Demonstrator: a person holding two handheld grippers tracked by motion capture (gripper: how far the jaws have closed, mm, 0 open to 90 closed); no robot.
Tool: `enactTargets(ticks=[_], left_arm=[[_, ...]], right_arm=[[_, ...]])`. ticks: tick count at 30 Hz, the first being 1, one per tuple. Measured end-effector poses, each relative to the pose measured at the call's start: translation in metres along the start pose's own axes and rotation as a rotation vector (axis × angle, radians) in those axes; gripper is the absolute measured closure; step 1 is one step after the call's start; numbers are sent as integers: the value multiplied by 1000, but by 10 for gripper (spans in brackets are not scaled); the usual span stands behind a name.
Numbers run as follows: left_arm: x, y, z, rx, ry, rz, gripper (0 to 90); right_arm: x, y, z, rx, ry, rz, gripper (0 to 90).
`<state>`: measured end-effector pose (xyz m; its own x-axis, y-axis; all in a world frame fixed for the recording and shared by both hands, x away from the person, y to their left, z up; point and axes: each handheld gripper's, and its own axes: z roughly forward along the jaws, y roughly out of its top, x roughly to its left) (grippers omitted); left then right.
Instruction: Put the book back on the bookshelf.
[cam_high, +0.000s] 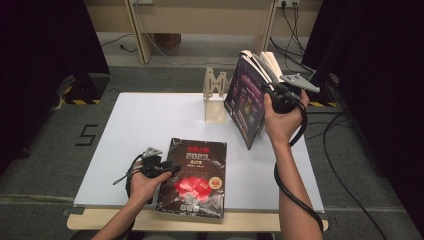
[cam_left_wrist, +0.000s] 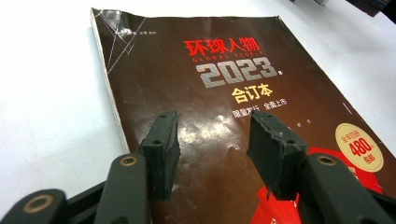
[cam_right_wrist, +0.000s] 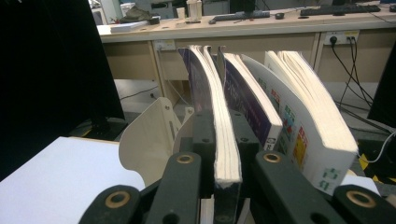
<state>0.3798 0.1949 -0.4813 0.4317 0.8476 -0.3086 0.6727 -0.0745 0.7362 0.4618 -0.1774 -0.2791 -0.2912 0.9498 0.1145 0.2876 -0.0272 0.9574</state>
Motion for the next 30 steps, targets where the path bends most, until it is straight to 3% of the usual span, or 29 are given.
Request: enactTargets(ticks=[19, 30], left_arm=[[1, 0, 0, 0, -6, 2, 522], [2, 0, 1, 3, -7, 7, 524]], right_arm=[[5, 11, 28, -12, -12, 1, 844], [-1, 2, 45, 2, -40, 16, 843]])
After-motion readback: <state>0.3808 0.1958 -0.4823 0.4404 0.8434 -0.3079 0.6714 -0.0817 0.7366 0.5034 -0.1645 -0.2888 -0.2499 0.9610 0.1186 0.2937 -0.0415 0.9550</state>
